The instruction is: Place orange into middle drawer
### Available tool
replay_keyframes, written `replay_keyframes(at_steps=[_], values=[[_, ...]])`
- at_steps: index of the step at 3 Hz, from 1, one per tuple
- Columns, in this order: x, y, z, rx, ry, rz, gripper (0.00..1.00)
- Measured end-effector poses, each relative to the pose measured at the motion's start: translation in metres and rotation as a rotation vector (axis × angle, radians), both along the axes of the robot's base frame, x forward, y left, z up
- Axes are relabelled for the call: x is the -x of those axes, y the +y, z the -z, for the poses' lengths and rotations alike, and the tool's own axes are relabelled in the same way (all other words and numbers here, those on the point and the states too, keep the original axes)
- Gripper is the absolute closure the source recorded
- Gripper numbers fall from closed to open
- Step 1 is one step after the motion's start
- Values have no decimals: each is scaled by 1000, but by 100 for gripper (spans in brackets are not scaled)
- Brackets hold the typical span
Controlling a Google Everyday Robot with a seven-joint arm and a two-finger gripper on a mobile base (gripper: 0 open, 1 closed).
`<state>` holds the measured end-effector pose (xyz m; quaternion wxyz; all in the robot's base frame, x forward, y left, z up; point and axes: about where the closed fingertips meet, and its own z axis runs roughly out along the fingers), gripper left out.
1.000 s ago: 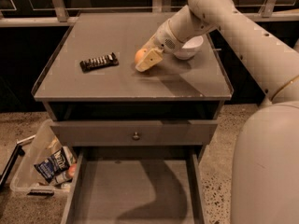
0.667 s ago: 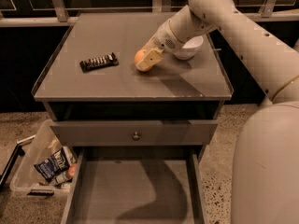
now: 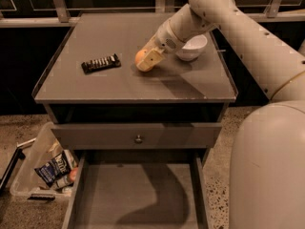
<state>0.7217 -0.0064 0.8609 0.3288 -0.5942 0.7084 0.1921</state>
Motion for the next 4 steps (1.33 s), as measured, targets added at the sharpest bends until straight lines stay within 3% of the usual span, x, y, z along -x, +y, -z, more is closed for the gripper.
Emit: replay_keyframes(at_steps=[2,4], values=[[18,-16,-17,-7,-17,36,100],[74,-59,-40,-30,-81,115,100]])
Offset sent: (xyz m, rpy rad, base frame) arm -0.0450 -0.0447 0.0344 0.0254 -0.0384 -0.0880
